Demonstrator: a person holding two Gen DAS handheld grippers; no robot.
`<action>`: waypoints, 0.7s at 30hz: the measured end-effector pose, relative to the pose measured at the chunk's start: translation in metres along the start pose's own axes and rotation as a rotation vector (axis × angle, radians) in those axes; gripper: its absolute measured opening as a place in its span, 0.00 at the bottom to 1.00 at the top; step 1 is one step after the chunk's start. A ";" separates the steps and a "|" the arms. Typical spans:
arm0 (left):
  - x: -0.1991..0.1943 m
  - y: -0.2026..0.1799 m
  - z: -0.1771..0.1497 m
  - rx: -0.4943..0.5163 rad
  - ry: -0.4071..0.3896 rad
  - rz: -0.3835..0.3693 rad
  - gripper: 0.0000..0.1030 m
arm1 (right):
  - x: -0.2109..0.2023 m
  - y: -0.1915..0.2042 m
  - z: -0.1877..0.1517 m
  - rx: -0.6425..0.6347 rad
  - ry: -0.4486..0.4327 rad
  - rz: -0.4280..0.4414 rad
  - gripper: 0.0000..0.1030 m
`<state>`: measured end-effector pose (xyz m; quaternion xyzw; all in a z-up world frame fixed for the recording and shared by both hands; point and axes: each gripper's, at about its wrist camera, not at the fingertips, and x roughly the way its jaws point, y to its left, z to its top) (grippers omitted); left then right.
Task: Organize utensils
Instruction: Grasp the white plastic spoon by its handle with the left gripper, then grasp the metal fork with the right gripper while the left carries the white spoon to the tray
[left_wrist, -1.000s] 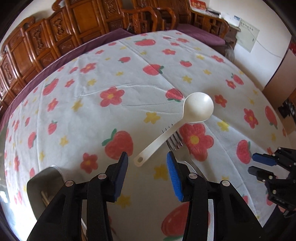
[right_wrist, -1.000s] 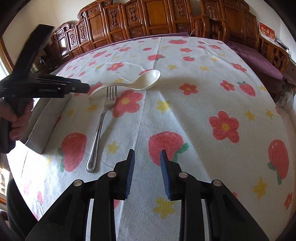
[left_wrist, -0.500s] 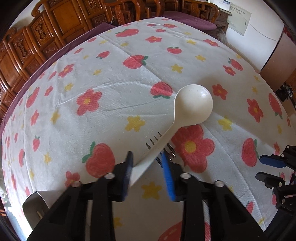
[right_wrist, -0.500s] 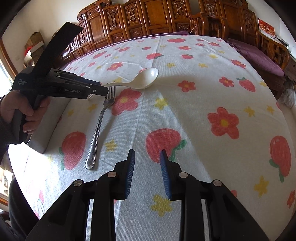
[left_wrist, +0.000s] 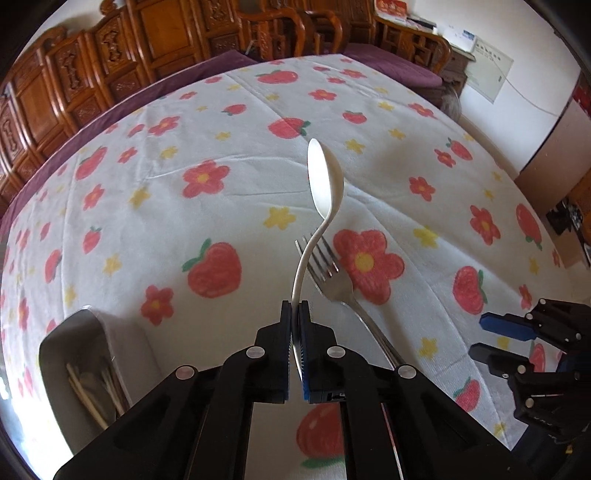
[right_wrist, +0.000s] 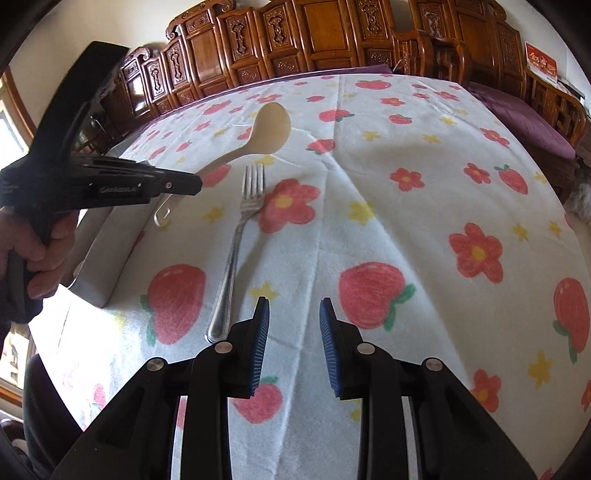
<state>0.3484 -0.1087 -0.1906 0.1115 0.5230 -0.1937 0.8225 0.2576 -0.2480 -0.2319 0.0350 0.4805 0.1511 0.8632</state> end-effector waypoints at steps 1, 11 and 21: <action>-0.004 0.001 -0.003 -0.009 -0.007 0.000 0.03 | 0.001 0.002 0.002 -0.002 -0.002 0.002 0.30; -0.055 0.015 -0.031 -0.093 -0.093 0.024 0.03 | 0.025 0.033 0.036 -0.044 -0.018 0.013 0.30; -0.095 0.030 -0.049 -0.142 -0.153 0.051 0.03 | 0.058 0.053 0.052 -0.070 0.017 -0.041 0.30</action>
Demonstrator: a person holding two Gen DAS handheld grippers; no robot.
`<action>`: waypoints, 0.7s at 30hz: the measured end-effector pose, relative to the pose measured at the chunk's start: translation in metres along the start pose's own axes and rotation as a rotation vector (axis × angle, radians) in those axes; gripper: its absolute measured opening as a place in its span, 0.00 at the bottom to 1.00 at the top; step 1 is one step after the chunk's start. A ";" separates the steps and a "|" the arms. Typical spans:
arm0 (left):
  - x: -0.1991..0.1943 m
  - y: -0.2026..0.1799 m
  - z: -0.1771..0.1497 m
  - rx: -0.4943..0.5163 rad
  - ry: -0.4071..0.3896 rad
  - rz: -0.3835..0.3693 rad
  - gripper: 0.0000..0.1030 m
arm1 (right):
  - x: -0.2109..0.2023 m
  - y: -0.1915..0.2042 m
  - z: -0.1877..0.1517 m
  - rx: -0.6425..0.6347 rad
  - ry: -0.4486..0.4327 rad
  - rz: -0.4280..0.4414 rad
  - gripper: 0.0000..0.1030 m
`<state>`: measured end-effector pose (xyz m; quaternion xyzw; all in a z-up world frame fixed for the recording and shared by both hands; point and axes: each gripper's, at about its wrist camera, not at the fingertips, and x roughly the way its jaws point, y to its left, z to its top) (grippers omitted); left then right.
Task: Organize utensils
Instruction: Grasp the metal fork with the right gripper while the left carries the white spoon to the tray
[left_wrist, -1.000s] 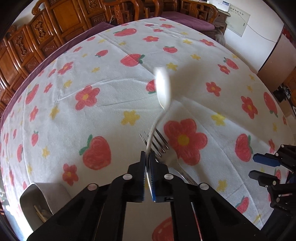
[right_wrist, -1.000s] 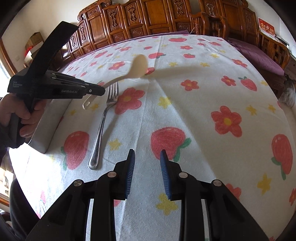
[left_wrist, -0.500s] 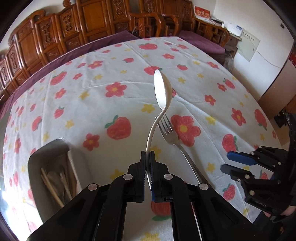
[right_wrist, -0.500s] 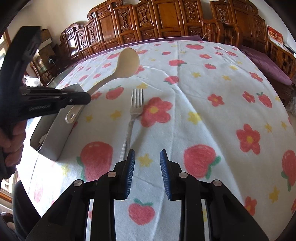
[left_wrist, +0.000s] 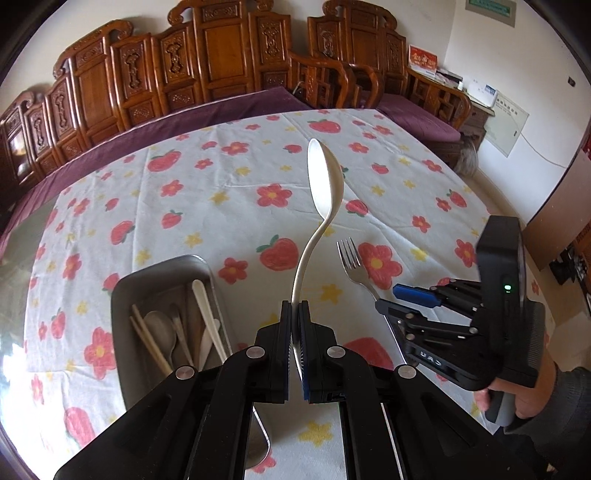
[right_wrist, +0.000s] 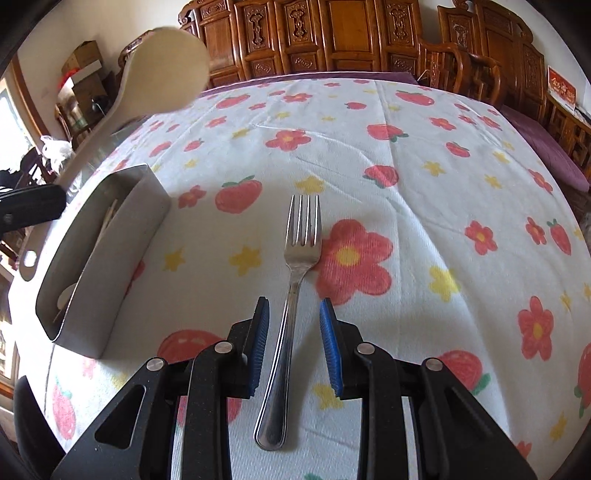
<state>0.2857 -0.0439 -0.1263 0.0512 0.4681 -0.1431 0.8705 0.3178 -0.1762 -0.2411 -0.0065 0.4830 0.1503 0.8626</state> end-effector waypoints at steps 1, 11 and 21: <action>-0.003 0.002 -0.001 -0.004 -0.003 0.002 0.03 | 0.002 0.002 0.001 -0.007 0.007 -0.011 0.30; -0.027 0.021 -0.019 -0.047 -0.028 0.025 0.03 | 0.008 0.009 -0.006 -0.041 0.066 -0.105 0.18; -0.044 0.037 -0.040 -0.099 -0.040 0.043 0.03 | 0.001 -0.006 -0.013 0.032 0.089 -0.099 0.09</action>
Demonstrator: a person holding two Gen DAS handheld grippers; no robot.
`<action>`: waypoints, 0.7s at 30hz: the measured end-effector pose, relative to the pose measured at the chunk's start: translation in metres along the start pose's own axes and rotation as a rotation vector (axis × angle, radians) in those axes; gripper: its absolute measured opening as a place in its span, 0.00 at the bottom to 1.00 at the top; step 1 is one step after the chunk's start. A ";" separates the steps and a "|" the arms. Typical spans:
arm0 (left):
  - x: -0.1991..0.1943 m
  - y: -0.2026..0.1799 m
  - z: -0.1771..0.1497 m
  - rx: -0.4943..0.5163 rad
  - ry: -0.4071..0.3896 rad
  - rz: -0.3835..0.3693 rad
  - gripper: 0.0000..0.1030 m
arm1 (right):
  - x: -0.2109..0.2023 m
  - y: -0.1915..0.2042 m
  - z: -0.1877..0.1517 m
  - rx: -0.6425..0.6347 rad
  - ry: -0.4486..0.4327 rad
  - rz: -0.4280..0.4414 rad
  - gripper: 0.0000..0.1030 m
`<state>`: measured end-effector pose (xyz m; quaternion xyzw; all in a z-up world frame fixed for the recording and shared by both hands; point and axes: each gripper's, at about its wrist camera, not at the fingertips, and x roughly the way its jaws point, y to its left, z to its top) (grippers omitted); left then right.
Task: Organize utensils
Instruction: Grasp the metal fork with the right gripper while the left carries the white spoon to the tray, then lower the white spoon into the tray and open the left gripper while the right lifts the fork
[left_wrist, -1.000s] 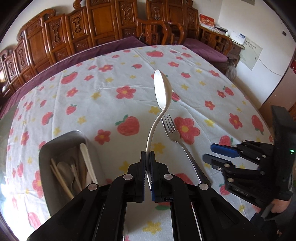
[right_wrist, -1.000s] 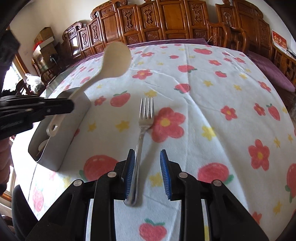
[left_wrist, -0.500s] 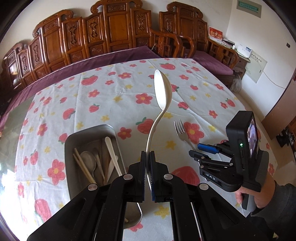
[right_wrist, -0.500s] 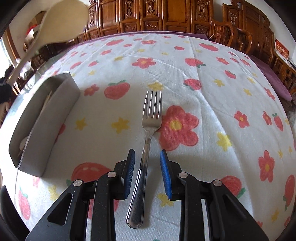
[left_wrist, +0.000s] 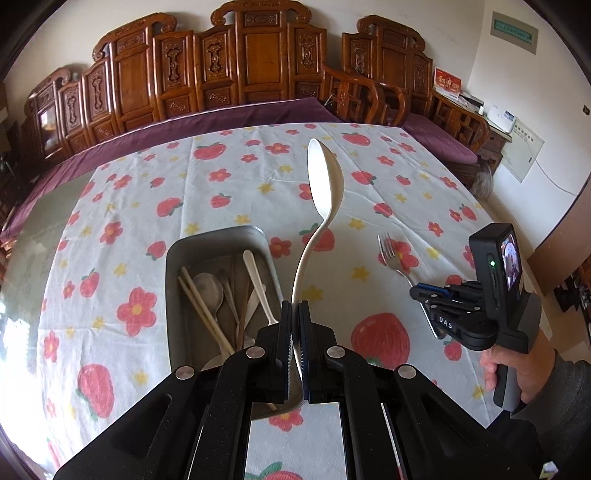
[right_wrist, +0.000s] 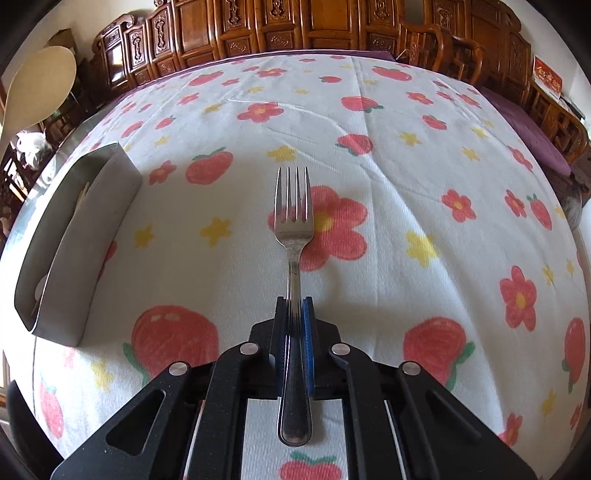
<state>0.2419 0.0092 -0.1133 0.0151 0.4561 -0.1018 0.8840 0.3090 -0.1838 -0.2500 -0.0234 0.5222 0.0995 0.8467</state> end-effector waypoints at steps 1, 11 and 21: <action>-0.001 0.002 -0.003 -0.006 0.000 0.002 0.03 | -0.002 0.000 -0.003 -0.002 0.000 -0.006 0.09; -0.008 0.021 -0.018 -0.041 0.007 0.031 0.03 | -0.033 -0.003 -0.025 -0.008 -0.043 0.009 0.09; 0.019 0.050 -0.029 -0.099 0.065 0.080 0.03 | -0.066 0.018 -0.027 -0.061 -0.098 0.063 0.09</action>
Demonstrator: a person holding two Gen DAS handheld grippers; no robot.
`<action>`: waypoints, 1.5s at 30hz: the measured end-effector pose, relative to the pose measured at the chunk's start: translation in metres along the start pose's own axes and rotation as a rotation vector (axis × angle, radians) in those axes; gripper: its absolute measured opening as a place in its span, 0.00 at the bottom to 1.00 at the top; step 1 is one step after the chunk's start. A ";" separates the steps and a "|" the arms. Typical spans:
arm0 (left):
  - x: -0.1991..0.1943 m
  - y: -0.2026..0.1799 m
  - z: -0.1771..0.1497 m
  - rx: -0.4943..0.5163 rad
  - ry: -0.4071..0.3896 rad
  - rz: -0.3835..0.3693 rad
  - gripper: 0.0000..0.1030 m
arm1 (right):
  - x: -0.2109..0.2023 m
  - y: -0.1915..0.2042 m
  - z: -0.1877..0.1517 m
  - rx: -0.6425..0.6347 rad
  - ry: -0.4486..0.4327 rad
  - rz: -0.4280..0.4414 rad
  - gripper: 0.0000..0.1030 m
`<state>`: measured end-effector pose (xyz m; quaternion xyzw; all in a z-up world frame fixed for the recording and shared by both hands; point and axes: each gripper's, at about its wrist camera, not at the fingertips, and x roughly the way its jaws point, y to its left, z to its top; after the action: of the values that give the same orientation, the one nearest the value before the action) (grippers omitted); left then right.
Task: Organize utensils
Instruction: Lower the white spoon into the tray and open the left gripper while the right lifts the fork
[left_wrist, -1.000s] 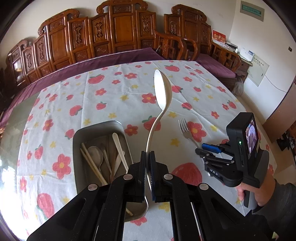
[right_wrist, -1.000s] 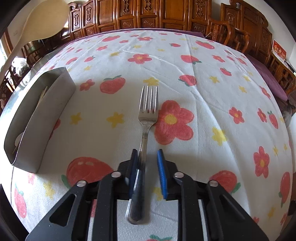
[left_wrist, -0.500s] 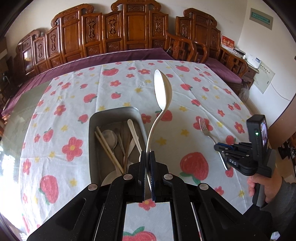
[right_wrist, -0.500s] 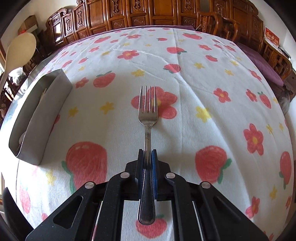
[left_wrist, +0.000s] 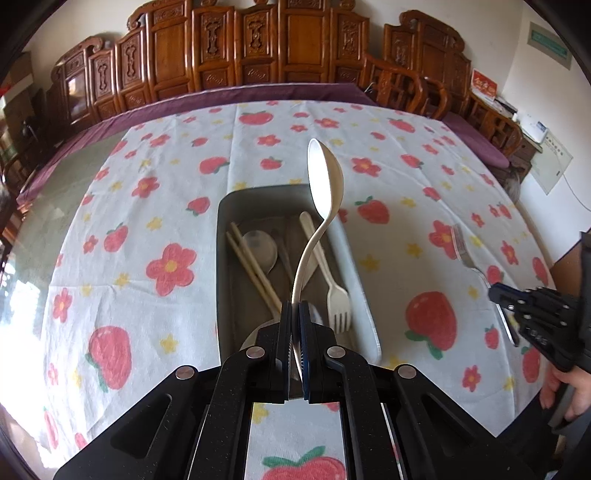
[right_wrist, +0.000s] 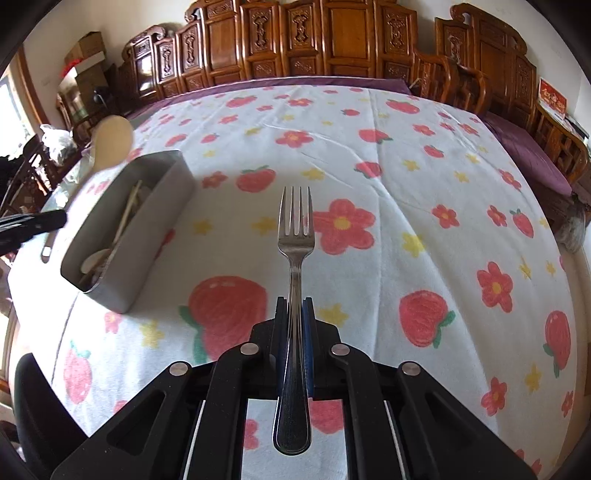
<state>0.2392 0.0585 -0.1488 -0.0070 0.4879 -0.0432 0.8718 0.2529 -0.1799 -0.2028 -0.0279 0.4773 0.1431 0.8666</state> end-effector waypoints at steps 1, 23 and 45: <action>0.006 0.003 0.000 -0.007 0.011 0.009 0.03 | -0.002 0.003 0.001 -0.006 -0.003 0.006 0.09; 0.055 0.004 0.007 -0.026 0.086 0.020 0.04 | -0.016 0.048 0.026 -0.084 -0.036 0.121 0.09; -0.021 0.035 -0.005 -0.068 -0.046 -0.038 0.11 | -0.022 0.090 0.042 -0.143 -0.056 0.160 0.09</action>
<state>0.2262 0.0957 -0.1351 -0.0469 0.4686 -0.0430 0.8811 0.2513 -0.0906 -0.1534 -0.0472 0.4419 0.2464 0.8612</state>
